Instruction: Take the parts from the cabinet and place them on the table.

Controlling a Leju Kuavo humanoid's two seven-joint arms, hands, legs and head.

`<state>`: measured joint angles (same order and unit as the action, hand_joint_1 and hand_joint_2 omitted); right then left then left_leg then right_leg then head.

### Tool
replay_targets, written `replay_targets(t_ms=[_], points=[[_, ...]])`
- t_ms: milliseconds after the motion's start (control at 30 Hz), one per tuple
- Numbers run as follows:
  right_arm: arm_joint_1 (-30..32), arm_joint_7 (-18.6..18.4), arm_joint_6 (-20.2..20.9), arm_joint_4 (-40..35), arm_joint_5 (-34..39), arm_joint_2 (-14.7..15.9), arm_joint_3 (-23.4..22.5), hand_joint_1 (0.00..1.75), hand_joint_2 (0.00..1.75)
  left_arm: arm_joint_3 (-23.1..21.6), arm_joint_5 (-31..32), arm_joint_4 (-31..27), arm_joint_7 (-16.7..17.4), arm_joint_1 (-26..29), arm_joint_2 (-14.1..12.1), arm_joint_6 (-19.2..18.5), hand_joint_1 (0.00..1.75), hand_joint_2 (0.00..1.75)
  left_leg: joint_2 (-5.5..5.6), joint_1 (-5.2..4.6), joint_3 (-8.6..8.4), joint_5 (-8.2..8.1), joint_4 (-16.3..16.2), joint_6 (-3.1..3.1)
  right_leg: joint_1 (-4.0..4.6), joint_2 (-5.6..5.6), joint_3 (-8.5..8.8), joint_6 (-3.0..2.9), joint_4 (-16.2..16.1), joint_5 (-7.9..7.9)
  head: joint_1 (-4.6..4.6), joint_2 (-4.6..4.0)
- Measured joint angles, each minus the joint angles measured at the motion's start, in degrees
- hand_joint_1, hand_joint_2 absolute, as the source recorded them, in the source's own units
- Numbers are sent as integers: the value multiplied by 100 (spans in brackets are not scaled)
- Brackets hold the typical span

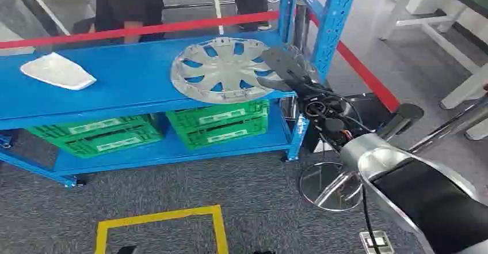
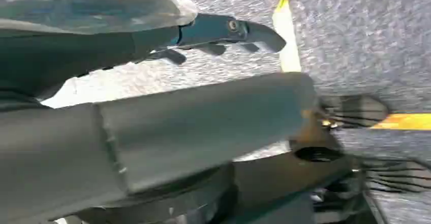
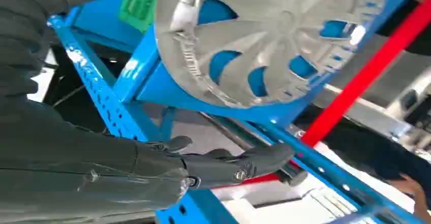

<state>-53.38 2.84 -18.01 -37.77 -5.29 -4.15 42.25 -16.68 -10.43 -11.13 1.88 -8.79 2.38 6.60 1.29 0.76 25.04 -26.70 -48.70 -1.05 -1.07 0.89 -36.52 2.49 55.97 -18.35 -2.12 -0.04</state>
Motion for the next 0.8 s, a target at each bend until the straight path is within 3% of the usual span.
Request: replay_targets(t_ms=[33,100,133,167,200,233,267,300,333,367,400,433,467,500,533,567,600,667,700,733,767,800], points=[[-40,9,6,-11,-33,15,-2,0,175,-2,-17,0,-24,13,4,-6,0,0,-19,15,-98,25,118,-17,-2,-21,-12,-6,22,-58,6,0],[-118,4,39,-33,-74,15,0,0,175,-2,-46,0,-41,13,-2,2,0,0,-38,68,-193,16,147,-22,-11,-3,-281,64,570,-383,31,0],[-118,-6,59,-46,-76,15,4,0,175,-2,-53,0,-59,11,-2,5,0,0,-40,92,-231,-13,147,2,-40,-13,-490,37,989,-560,31,0],[-106,-22,74,-46,-76,15,9,0,175,-2,-57,0,-74,12,7,5,0,0,-35,128,-274,-57,146,48,-86,-21,-702,86,1373,-676,31,0],[-93,-31,79,-46,-76,17,9,0,175,-2,-59,0,-74,19,20,5,0,0,-22,185,-330,-106,141,115,-137,-29,-782,143,1463,-648,33,0],[-90,-39,81,-46,-74,18,9,0,175,-4,-63,0,-74,36,26,2,0,0,3,251,-400,-163,134,189,-190,-38,-725,187,1289,-530,31,0],[-95,-50,87,-52,-68,24,4,0,175,-4,-66,0,-74,51,35,-2,0,0,15,336,-486,-229,111,287,-258,-56,-548,272,887,-359,31,0],[-101,-59,96,-61,-54,33,2,0,175,-4,-81,0,-74,61,35,-2,0,0,29,427,-571,-337,53,395,-343,-86,-324,427,395,-181,35,0],[-92,-81,105,-63,-46,65,2,0,175,-4,-81,2,-74,69,20,-2,0,0,23,450,-610,-488,-33,521,-443,-159,-164,605,-33,46,46,0],[-90,-87,120,-54,-37,103,11,0,175,-4,-90,4,-74,68,-77,11,0,0,45,484,-618,-572,-89,600,-362,-126,-375,616,224,-112,81,-2],[-119,-83,133,-81,-33,101,15,0,175,-11,-87,0,-74,23,-11,2,0,0,10,452,-537,-614,-98,660,-306,-105,-293,347,246,-260,63,-2],[-93,-81,149,-142,-39,101,17,0,175,-11,-94,0,-74,20,-13,9,0,0,23,461,-575,-599,-97,692,-330,-72,-365,222,298,-222,17,-2],[-49,-79,160,-170,-48,101,33,0,175,-11,-101,0,-74,13,-11,9,0,0,7,464,-595,-541,-73,718,-320,-103,-362,139,383,-287,-8,-2],[-25,-67,144,-227,-48,98,33,0,175,-13,-101,0,-70,14,2,13,0,0,20,480,-578,-454,-172,742,-288,-78,-295,98,386,-313,-24,-2],[-5,-83,144,-262,-48,87,35,0,175,-13,-118,2,-57,-4,6,40,0,0,-14,504,-390,-296,-603,731,-284,-58,-207,30,309,-346,-81,-2],[4,-92,149,-262,-48,83,46,0,175,-13,-133,0,-52,-18,4,64,0,0,-64,480,-34,-204,-1217,681,-270,-56,-109,9,218,-368,-134,-2],[21,-100,153,-258,-37,87,48,0,175,-11,-138,0,-54,-23,9,66,0,0,-75,421,366,-323,-1736,643,-264,-59,-22,-16,157,-383,-138,-4],[61,-129,157,-256,-31,90,50,0,175,-13,-149,0,-76,-5,4,79,0,0,-75,323,945,-896,-2329,575,-226,-61,89,-81,76,-426,-160,-2],[70,-140,164,-260,-28,90,55,0,175,-11,-153,0,-81,5,0,101,0,0,-76,298,1127,-992,-2389,538,-214,-60,126,-106,77,-450,-162,-4],[71,-140,164,-273,-28,90,55,0,175,-11,-155,0,-87,9,-2,114,0,0,-76,285,1186,-854,-2246,504,-209,-58,148,-109,77,-472,-164,-4],[67,-151,166,-291,-20,87,55,0,175,-11,-160,2,-85,24,-4,114,0,0,-77,282,1144,-569,-1906,482,-211,-43,172,-101,77,-481,-166,-2],[67,-146,166,-308,-17,87,55,0,175,-11,-160,2,-83,51,-15,118,0,0,-83,287,991,-174,-1360,462,-227,-29,195,-76,79,-493,-168,-2]])
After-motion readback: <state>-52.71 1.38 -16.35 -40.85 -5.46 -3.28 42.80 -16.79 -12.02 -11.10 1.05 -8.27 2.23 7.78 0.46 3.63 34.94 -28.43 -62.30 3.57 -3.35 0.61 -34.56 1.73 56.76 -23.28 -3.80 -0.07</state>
